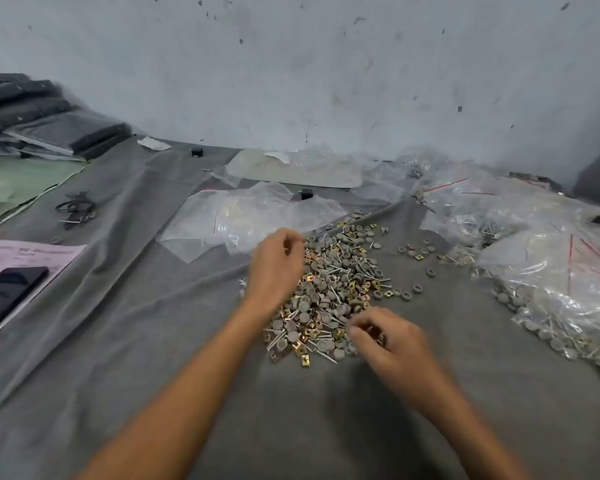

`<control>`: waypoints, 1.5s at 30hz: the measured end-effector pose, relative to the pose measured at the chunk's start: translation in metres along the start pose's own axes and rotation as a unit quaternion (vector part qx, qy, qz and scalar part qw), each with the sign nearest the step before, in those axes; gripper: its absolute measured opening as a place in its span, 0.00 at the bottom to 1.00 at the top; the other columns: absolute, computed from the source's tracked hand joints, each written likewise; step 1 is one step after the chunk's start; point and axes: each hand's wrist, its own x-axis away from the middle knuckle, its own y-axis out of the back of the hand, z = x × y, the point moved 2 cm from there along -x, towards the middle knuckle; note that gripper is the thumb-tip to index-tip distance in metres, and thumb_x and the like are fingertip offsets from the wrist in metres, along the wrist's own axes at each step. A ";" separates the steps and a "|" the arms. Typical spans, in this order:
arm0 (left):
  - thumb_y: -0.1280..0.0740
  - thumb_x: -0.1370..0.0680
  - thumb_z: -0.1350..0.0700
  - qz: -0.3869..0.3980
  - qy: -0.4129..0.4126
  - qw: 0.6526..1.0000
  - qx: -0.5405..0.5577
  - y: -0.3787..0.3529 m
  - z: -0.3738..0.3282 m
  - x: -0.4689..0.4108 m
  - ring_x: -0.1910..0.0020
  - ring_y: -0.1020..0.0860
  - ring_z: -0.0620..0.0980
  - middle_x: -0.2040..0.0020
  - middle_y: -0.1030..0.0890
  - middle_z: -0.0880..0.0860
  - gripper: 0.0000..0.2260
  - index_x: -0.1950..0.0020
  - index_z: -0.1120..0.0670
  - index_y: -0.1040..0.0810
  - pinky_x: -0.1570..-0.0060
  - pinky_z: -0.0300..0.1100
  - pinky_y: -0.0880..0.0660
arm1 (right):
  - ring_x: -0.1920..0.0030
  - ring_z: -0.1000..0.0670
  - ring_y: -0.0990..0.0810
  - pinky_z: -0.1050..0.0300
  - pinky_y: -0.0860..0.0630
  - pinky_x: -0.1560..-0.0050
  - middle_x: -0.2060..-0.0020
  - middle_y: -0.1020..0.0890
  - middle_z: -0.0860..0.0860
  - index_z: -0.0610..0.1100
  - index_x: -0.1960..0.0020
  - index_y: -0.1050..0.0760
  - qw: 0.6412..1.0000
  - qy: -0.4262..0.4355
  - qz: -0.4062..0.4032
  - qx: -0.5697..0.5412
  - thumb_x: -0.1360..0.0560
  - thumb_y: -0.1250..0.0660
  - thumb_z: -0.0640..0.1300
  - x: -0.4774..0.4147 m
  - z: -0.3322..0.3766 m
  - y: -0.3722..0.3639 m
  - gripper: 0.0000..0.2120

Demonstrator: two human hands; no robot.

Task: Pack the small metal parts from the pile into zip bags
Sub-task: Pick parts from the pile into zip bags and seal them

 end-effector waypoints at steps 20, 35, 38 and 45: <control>0.33 0.20 0.54 0.075 -0.109 0.960 -0.245 0.029 0.067 -0.045 0.62 0.26 0.45 0.59 0.24 0.46 0.13 0.36 0.53 0.23 0.62 0.42 0.32 | 0.51 0.56 0.25 0.59 0.25 0.52 0.54 0.25 0.60 0.50 0.53 0.21 0.991 0.046 -0.070 0.105 0.23 0.30 0.48 -0.035 -0.025 -0.049 0.02; 0.36 0.19 0.57 0.146 -0.166 0.965 -0.143 0.042 0.029 0.020 0.74 0.25 0.35 0.76 0.31 0.36 0.14 0.37 0.46 0.18 0.73 0.29 0.33 | 0.55 0.49 0.24 0.54 0.25 0.56 0.54 0.19 0.51 0.49 0.34 0.25 0.966 0.164 -0.048 0.192 0.18 0.40 0.47 -0.044 0.029 -0.062 0.14; 0.34 0.20 0.57 0.148 -0.174 0.966 -0.124 0.043 0.025 0.031 0.73 0.28 0.37 0.72 0.25 0.38 0.16 0.36 0.43 0.19 0.65 0.37 0.28 | 0.47 0.46 0.22 0.45 0.23 0.49 0.48 0.19 0.51 0.53 0.30 0.29 0.981 0.062 0.048 0.180 0.15 0.48 0.54 -0.061 0.039 -0.069 0.17; 0.36 0.20 0.57 0.120 -0.172 0.973 -0.095 0.045 0.022 0.035 0.70 0.25 0.39 0.75 0.27 0.32 0.14 0.39 0.44 0.17 0.64 0.38 0.30 | 0.48 0.42 0.23 0.48 0.27 0.51 0.48 0.26 0.49 0.51 0.36 0.25 0.979 -0.015 0.060 0.196 0.16 0.44 0.56 -0.065 0.049 -0.082 0.15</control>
